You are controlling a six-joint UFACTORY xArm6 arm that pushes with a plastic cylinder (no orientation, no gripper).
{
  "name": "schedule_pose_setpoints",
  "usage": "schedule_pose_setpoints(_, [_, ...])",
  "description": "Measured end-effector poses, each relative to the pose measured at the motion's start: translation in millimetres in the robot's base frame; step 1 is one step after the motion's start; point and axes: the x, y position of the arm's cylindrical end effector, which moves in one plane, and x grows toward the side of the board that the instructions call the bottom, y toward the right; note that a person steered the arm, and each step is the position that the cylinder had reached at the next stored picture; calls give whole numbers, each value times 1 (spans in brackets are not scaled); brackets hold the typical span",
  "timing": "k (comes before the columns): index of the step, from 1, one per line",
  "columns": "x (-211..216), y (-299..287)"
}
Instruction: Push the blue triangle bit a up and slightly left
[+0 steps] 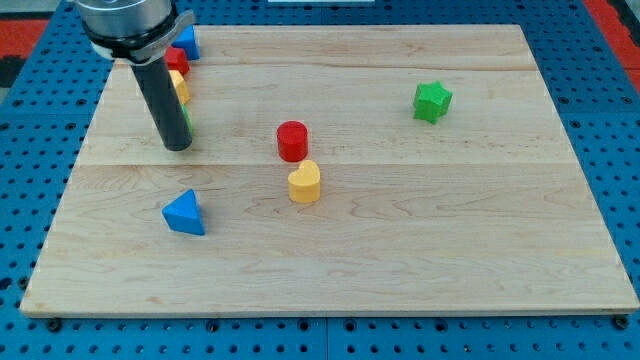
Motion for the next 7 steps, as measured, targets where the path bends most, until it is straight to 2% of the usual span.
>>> schedule_pose_setpoints(1, [20, 52])
schedule_pose_setpoints(2, [75, 113])
schedule_pose_setpoints(3, [150, 93])
schedule_pose_setpoints(5, [161, 20])
schedule_pose_setpoints(6, [171, 39])
schedule_pose_setpoints(7, [181, 31])
